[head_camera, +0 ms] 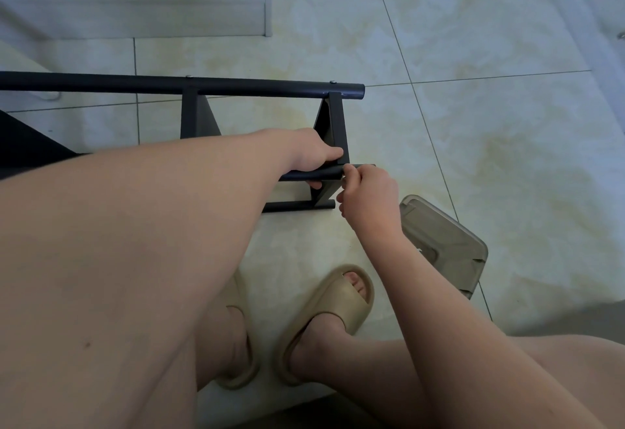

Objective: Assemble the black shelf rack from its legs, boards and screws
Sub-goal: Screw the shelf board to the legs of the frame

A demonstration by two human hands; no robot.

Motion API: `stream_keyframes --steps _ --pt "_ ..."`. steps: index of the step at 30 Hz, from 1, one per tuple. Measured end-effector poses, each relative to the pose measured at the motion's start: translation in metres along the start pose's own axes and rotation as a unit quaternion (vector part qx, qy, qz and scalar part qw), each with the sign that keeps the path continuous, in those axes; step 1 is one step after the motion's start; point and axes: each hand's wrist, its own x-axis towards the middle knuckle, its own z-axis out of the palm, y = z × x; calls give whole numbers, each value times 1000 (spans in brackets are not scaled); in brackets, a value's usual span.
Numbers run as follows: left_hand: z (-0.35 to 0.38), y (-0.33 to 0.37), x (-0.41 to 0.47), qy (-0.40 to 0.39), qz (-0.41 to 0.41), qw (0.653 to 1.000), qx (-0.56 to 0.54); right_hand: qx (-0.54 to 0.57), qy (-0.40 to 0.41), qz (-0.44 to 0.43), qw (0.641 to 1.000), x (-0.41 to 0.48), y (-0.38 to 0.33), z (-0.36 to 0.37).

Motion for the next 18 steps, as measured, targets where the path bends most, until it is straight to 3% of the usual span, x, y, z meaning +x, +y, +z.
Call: stream_keyframes --steps 10,14,18 --pt "2 -1 -2 -1 12 1000 -13 -70 28 -52 996 -8 6 -3" --pt "2 -1 -3 -7 12 1000 13 -154 -17 -33 987 -2 4 0" --pt "3 -2 -4 -4 10 1000 -17 -63 23 -23 997 -6 5 -4"
